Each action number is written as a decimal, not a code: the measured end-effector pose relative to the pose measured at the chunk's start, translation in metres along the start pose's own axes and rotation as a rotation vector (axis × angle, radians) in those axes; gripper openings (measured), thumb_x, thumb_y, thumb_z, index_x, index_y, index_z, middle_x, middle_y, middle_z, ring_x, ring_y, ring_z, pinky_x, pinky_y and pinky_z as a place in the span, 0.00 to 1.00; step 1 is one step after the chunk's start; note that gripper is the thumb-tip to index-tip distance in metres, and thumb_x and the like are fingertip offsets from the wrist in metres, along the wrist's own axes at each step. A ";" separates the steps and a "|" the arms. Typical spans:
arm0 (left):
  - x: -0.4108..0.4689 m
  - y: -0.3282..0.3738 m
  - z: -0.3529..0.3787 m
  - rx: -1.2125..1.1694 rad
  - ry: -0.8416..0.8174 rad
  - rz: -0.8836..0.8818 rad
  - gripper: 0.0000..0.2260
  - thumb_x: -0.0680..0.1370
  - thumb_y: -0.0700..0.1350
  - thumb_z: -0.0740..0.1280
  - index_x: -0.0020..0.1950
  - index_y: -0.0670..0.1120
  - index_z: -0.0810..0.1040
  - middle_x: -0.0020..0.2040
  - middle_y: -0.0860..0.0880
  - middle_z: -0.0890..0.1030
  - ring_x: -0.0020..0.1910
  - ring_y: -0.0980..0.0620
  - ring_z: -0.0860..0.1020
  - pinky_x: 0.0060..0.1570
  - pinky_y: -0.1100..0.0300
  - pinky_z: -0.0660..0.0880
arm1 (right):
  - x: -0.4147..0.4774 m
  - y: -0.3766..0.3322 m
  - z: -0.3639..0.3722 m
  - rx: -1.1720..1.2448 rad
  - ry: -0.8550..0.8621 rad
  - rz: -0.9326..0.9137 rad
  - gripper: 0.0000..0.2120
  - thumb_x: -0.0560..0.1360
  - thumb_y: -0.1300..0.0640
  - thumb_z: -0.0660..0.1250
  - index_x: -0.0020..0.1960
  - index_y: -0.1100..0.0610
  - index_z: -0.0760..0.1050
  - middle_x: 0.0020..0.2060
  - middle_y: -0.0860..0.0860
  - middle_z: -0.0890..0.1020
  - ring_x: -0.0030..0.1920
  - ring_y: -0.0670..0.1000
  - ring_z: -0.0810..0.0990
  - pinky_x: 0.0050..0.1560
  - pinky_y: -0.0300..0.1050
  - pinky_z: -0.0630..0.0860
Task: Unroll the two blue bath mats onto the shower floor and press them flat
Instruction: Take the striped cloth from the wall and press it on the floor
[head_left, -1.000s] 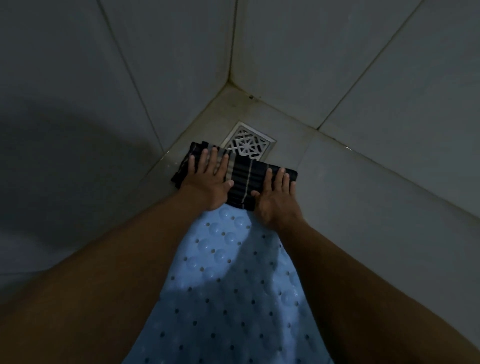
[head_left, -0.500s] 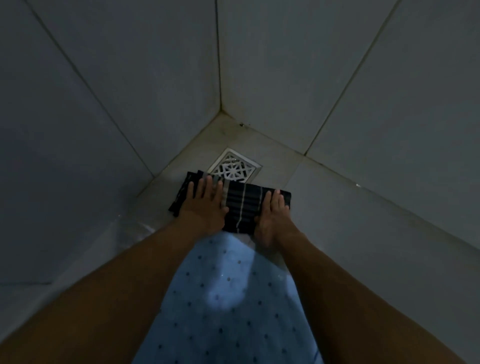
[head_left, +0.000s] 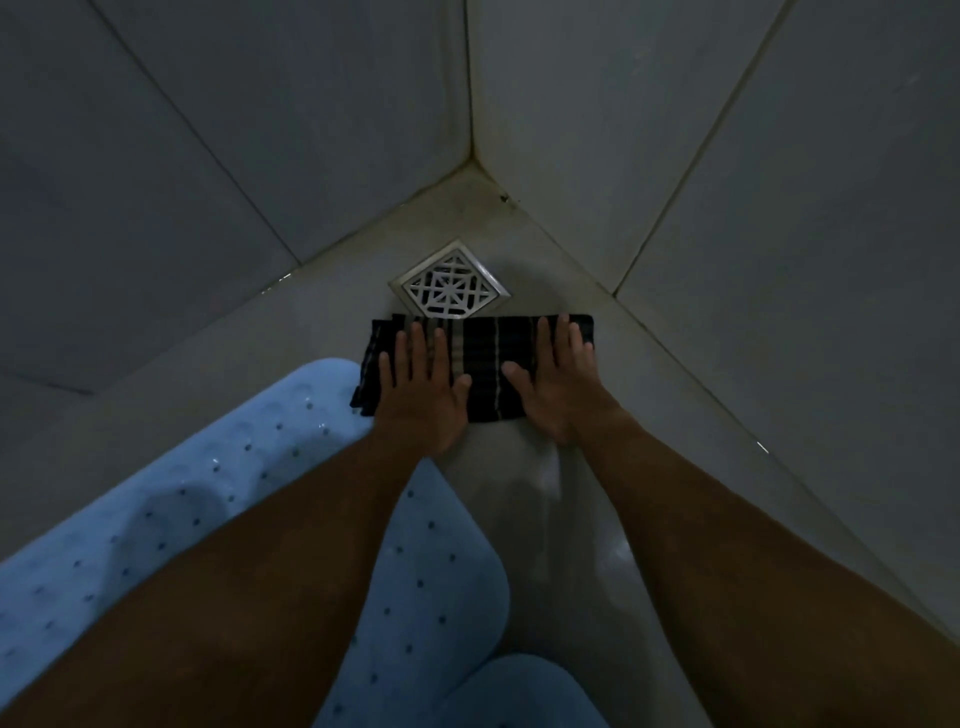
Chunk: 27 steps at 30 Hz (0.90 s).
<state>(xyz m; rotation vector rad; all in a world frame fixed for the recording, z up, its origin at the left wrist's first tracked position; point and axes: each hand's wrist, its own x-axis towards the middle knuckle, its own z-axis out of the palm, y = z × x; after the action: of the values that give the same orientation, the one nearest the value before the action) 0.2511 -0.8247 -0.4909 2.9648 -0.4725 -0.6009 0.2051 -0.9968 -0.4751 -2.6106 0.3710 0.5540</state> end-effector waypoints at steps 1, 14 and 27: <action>0.001 -0.001 0.001 -0.002 0.011 0.003 0.30 0.84 0.56 0.45 0.80 0.45 0.36 0.80 0.41 0.36 0.79 0.42 0.36 0.74 0.46 0.33 | 0.001 0.001 0.002 -0.032 0.014 -0.003 0.37 0.82 0.38 0.47 0.80 0.58 0.36 0.78 0.60 0.36 0.78 0.57 0.35 0.75 0.52 0.34; 0.007 -0.008 0.005 -0.062 0.000 0.029 0.30 0.83 0.58 0.40 0.77 0.47 0.29 0.78 0.43 0.30 0.77 0.43 0.31 0.74 0.45 0.31 | 0.005 -0.003 0.005 -0.232 0.008 0.012 0.35 0.81 0.37 0.39 0.78 0.56 0.31 0.77 0.62 0.33 0.77 0.59 0.33 0.77 0.53 0.34; 0.005 -0.001 0.010 0.007 0.038 -0.042 0.30 0.82 0.59 0.39 0.80 0.47 0.35 0.80 0.43 0.35 0.79 0.44 0.35 0.74 0.46 0.33 | 0.008 0.012 0.006 -0.204 0.017 -0.080 0.36 0.81 0.36 0.43 0.79 0.52 0.32 0.77 0.60 0.32 0.77 0.58 0.32 0.76 0.53 0.33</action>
<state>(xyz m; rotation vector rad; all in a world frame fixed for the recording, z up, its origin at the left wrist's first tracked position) 0.2516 -0.8257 -0.5020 2.9938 -0.4117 -0.5472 0.2064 -1.0054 -0.4877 -2.8131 0.2239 0.5695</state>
